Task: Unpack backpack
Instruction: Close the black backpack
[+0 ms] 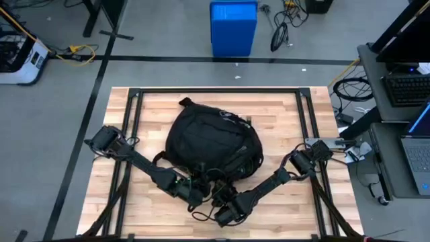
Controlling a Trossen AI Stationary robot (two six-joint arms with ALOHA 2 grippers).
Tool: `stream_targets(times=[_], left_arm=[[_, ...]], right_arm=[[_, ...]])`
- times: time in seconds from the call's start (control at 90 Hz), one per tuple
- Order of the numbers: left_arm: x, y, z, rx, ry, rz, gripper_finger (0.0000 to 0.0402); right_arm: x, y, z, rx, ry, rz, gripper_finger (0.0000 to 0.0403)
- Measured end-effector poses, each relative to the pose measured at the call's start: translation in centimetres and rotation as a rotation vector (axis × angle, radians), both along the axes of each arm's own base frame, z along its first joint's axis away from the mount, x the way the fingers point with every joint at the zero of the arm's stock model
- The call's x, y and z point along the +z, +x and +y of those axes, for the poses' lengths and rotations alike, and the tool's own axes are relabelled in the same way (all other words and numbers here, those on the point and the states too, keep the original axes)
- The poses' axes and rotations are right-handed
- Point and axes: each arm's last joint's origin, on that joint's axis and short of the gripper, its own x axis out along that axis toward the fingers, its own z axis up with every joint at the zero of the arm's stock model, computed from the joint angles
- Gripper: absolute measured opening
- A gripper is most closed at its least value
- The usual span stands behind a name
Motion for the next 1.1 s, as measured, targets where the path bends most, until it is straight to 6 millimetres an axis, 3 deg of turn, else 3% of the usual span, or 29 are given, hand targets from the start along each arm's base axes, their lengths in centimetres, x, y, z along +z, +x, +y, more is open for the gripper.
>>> stream_targets(times=[0.1,0.356,0.511,0.878,1.1], left_arm=[[0.0,0.0,-0.1,-0.004,-0.004,0.001,0.0000],[-0.1,-0.2,0.0,0.012,0.024,0.019,0.0000],[-0.2,-0.4,0.1,0.031,0.023,0.029,0.0000],[-0.4,-0.9,-0.1,0.061,0.018,0.044,0.0000],[-0.6,-1.7,-0.6,0.066,0.016,0.083,0.0000]], right_arm=[[0.0,0.0,0.0,-0.001,0.000,0.000,0.0017],[0.0,-0.8,1.3,0.022,0.097,0.025,0.0005],[0.5,-2.8,3.1,0.010,0.154,0.039,0.0003],[4.4,-8.2,5.5,-0.084,0.228,0.023,0.0001],[4.7,-11.5,6.6,-0.193,0.267,0.122,0.0001]])
